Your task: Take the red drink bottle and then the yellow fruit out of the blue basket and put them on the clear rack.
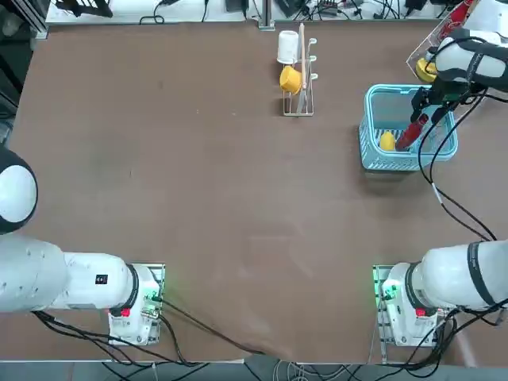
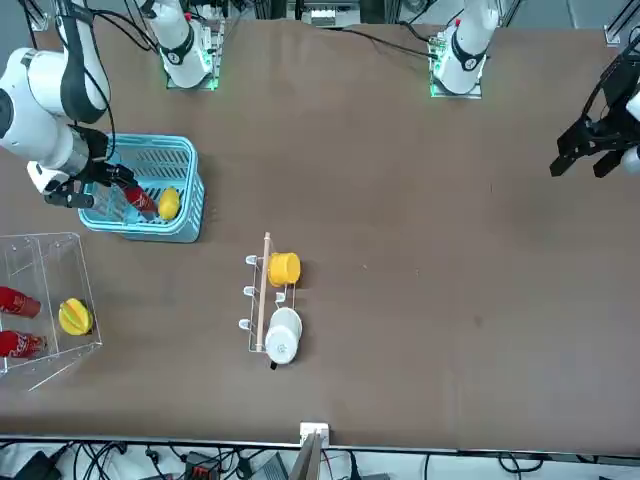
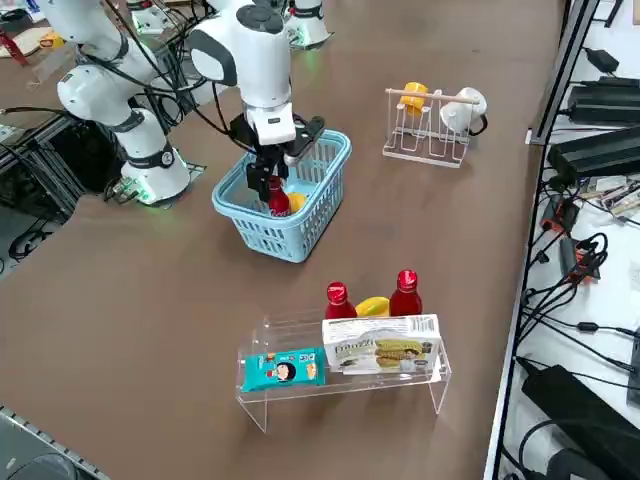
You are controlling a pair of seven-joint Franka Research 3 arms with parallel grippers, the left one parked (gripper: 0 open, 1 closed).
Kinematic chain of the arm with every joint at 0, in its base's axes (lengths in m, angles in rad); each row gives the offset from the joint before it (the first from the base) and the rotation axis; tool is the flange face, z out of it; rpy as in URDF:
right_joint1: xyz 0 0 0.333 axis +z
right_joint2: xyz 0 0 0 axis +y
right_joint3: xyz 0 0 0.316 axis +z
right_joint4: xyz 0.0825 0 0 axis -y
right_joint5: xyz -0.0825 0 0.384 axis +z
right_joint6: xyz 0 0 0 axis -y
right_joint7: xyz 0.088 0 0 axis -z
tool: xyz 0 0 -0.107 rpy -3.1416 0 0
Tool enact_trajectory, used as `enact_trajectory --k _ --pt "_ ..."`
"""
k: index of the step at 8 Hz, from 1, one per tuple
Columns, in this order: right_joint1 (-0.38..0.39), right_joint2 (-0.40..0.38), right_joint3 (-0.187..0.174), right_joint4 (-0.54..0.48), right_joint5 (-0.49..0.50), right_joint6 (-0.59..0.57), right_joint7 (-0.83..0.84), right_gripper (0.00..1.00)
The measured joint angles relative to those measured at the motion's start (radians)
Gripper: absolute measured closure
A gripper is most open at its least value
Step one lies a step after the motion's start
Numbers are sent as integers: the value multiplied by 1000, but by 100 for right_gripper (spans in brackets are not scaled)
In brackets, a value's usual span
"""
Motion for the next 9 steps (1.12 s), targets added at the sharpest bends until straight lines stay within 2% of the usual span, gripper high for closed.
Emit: enact_trajectory --k 4,7,8,9 --pt "-3 11 0 -1 0 0 0 23" --pt "-3 20 0 -2 0 -2 0 44" --pt "-3 20 1 -1 0 -3 0 63" --pt "-3 19 1 4 0 -12 0 63"
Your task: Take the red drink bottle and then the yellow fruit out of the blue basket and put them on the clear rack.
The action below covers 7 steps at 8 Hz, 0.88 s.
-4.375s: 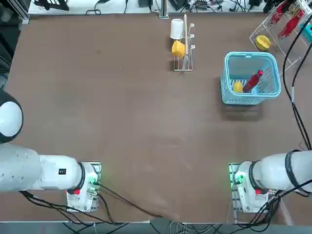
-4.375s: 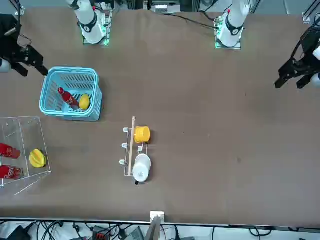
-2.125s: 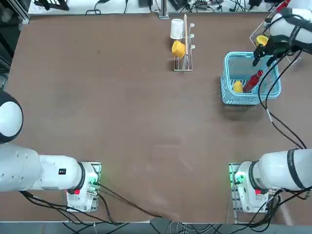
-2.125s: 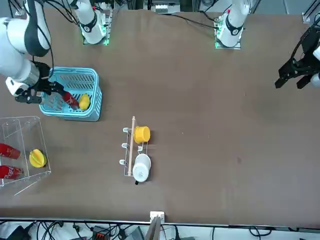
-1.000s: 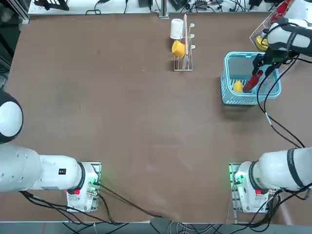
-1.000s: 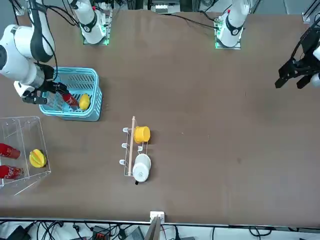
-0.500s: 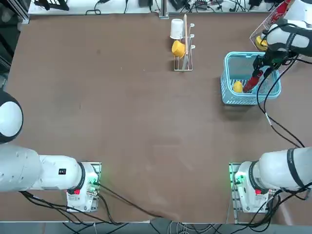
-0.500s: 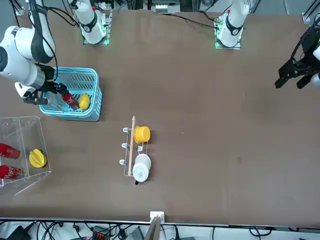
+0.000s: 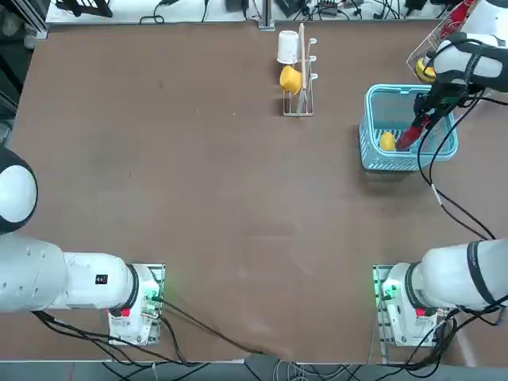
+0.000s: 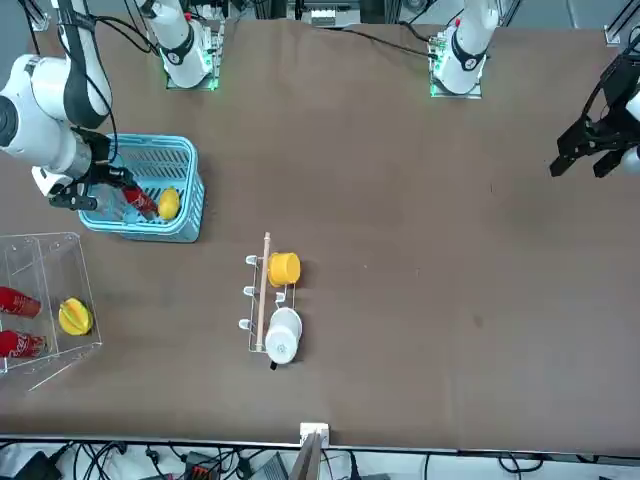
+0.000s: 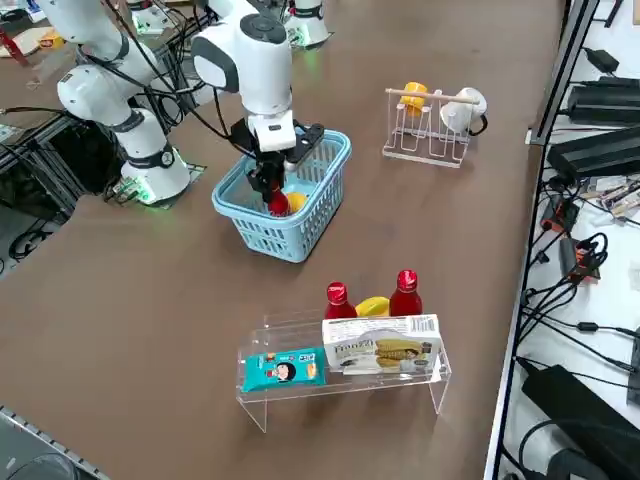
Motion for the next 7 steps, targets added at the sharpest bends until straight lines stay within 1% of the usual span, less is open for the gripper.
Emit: enact_trajectory --k 1,2,3,4,5,6,7 --pt "0 0 0 21 0 -37 0 63" --pt "0 -2 0 75 0 -122 -3 63" --pt "0 -9 0 163 0 -242 -10 63" --pt "-2 -22 0 276 -1 -369 -17 63" --pt "-7 -33 -1 382 -1 -461 -20 63" --pt "-18 -41 -1 468 -7 -513 -34 63" --pt "-39 -41 -1 525 -48 -530 -81 63"
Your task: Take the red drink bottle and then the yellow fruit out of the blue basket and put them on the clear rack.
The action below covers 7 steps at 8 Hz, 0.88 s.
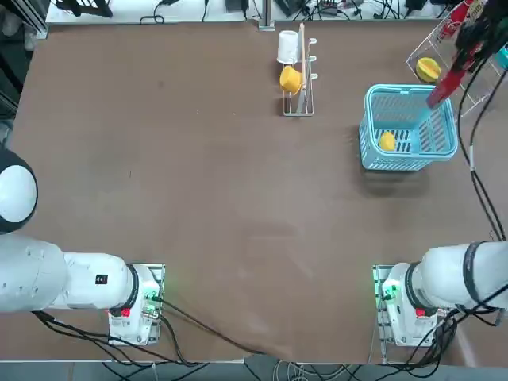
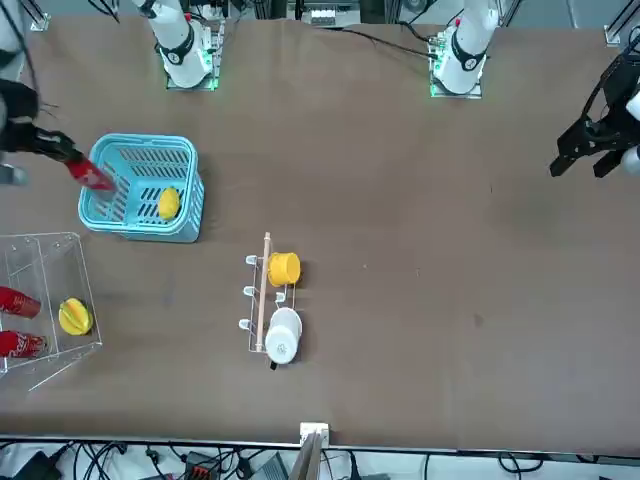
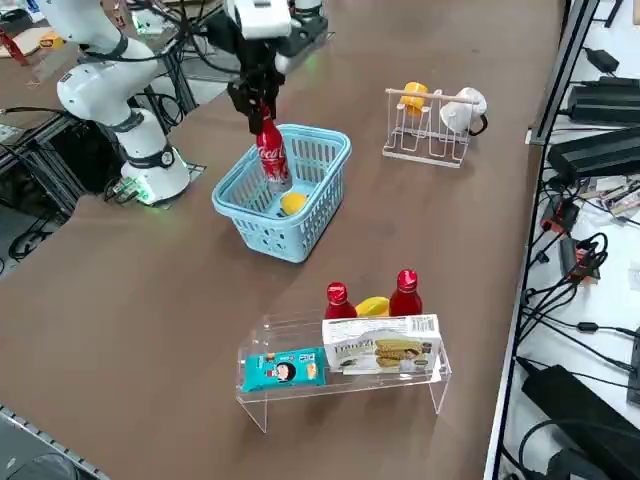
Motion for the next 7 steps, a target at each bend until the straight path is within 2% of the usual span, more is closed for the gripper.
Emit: enact_trajectory --k 2,3,7 --pt "-80 17 -5 44 -109 11 -162 63" --pt "-132 45 -8 63 -133 47 -252 63" --pt "-329 254 -11 167 -141 285 -628 63"
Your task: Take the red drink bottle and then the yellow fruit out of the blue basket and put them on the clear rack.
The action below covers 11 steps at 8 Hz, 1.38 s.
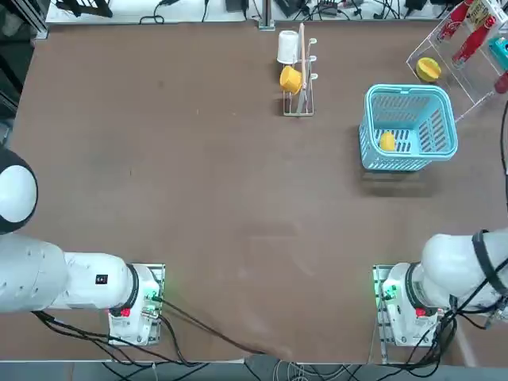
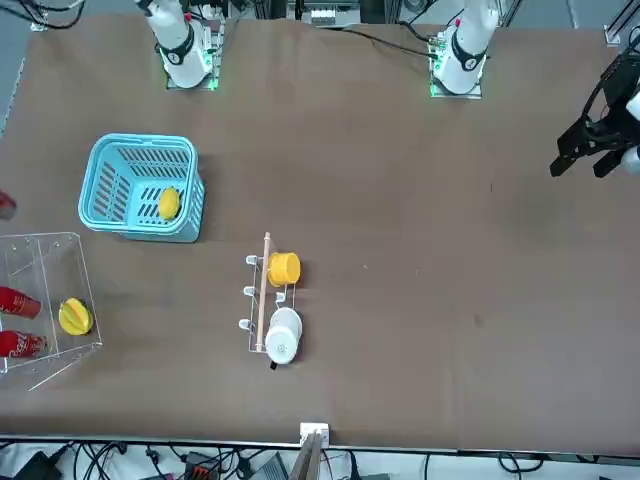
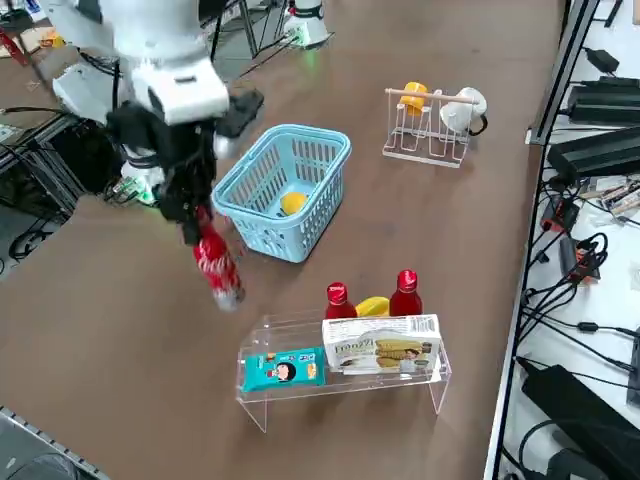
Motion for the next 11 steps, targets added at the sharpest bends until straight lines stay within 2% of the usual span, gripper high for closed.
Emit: enact_trajectory --k 2,4,7,11 --pt "-17 49 3 15 11 58 -32 63" --pt "-13 51 15 21 57 68 -32 63" --pt "-9 52 22 22 63 76 -32 63" --pt "-9 81 26 23 109 145 -32 63"
